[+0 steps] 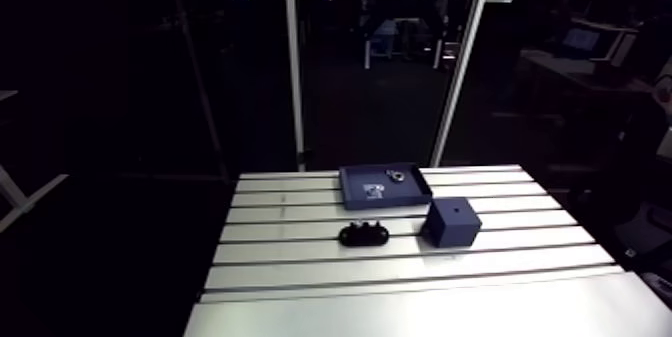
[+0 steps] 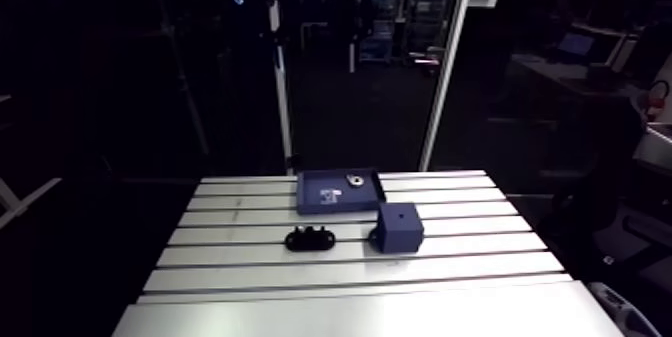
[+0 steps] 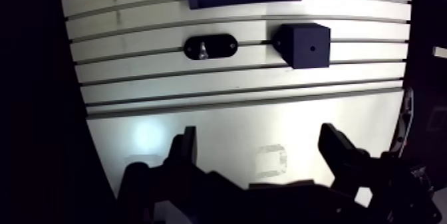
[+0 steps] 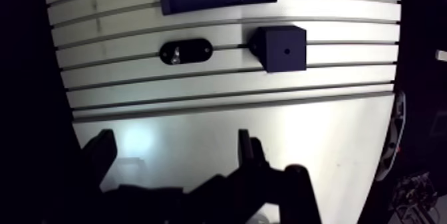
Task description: Pick up the M10 bolt and insert it into the hole until fully seated.
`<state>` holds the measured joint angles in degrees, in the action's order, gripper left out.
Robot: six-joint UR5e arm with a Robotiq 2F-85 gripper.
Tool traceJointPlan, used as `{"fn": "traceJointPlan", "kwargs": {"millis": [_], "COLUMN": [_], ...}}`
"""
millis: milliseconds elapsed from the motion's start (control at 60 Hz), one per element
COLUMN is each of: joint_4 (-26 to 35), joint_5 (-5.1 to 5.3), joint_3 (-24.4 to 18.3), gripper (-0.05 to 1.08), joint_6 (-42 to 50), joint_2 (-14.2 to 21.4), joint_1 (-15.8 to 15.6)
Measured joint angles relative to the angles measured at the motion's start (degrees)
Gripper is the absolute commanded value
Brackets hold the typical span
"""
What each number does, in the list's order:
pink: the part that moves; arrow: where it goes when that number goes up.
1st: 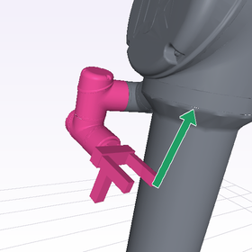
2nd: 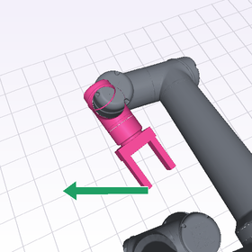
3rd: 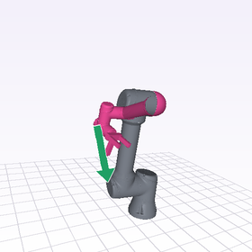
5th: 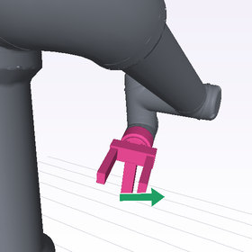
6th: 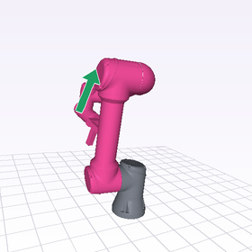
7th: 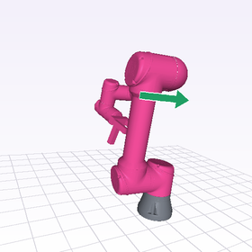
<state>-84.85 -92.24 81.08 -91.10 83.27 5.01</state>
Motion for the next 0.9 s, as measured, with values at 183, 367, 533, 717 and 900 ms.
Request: {"fn": "traceJointPlan", "kwargs": {"millis": [183,367,533,717,900], "joint_4": [-0.14,-0.24,-0.3,-0.84,-5.21], "joint_5": [-0.14,-0.33,-0.4,-0.45,-0.48], "joint_3": [0.17,0.32,0.4,0.77,2.93], "gripper": [0.0,0.0,0.01,0.01,0.01], "joint_6": [-1.62,-2.7,-3.02,-2.9,-2.69], "joint_2": [-0.54,-0.91,-1.06,-1.3,-1.52], "joint_1": [-1.68,-2.72,-2.98,-3.05,-3.07]}}
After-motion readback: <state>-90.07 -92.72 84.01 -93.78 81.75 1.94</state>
